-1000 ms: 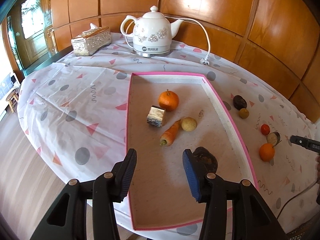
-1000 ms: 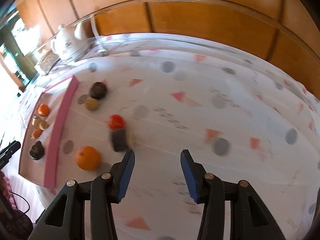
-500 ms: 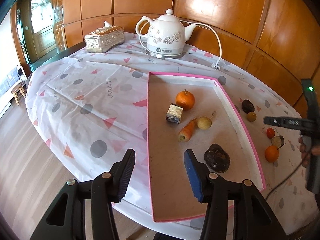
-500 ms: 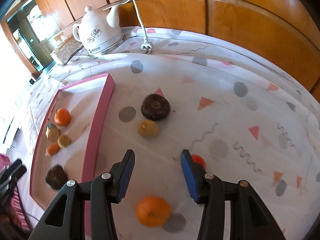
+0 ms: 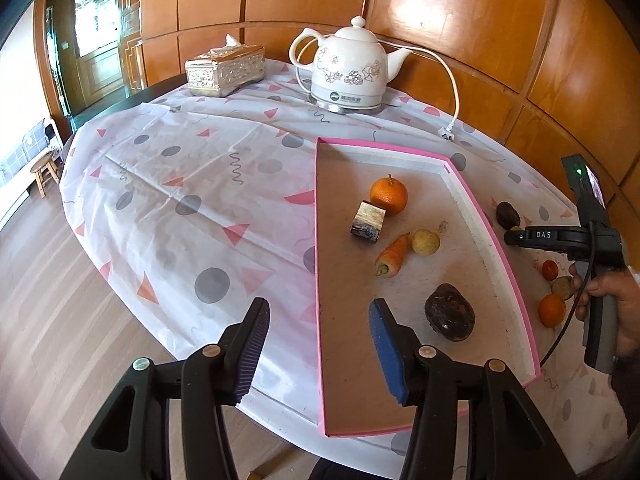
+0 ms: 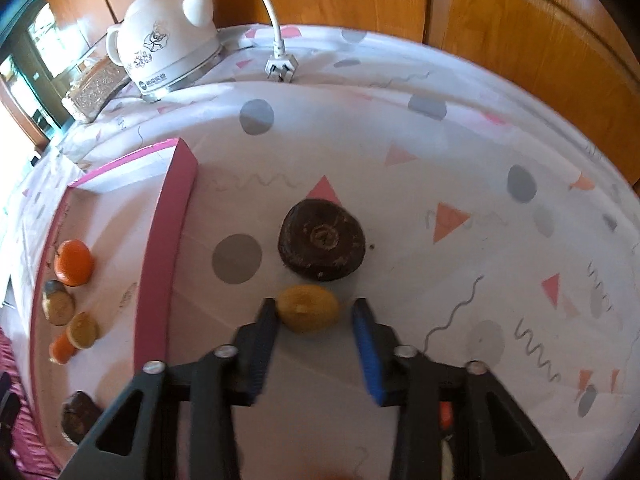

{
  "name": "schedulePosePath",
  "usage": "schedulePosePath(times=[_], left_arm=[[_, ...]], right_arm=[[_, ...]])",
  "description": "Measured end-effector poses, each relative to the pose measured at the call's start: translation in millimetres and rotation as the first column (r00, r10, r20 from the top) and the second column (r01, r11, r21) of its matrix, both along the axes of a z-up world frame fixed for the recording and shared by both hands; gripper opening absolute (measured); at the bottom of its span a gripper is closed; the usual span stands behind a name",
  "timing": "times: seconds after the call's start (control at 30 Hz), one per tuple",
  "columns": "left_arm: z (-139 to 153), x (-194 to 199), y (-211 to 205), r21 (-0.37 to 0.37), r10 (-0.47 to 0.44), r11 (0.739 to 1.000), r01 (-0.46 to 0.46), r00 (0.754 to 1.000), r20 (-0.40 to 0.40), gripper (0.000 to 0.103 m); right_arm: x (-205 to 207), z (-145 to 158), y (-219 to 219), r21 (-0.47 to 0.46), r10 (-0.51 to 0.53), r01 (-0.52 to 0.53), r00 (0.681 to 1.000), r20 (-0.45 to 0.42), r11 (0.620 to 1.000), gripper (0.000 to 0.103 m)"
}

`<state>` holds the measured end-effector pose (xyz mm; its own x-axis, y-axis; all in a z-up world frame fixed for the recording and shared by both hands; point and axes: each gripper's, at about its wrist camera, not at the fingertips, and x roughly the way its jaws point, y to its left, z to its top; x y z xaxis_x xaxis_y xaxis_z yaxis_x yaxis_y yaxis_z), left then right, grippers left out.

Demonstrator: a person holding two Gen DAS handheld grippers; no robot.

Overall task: Organize fruits
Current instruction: 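Move the right tool to the small yellow round fruit and grasp it, then carry the yellow fruit into the pink tray and open the right tool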

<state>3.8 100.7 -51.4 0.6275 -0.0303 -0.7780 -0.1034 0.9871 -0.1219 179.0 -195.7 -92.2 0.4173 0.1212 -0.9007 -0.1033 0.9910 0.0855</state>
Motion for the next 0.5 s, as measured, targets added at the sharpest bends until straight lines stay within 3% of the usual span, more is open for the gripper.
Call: schedulePosePath(times=[0.5], left_arm=[[-0.1, -3.5, -9.0, -0.015, -0.021, 1.0, 0.021, 1.0, -0.002, 0.055]], right_arm=[[-15.5, 0.0, -3.2, -0.007, 0.027, -0.027, 1.0, -0.008, 1.0, 0.029]])
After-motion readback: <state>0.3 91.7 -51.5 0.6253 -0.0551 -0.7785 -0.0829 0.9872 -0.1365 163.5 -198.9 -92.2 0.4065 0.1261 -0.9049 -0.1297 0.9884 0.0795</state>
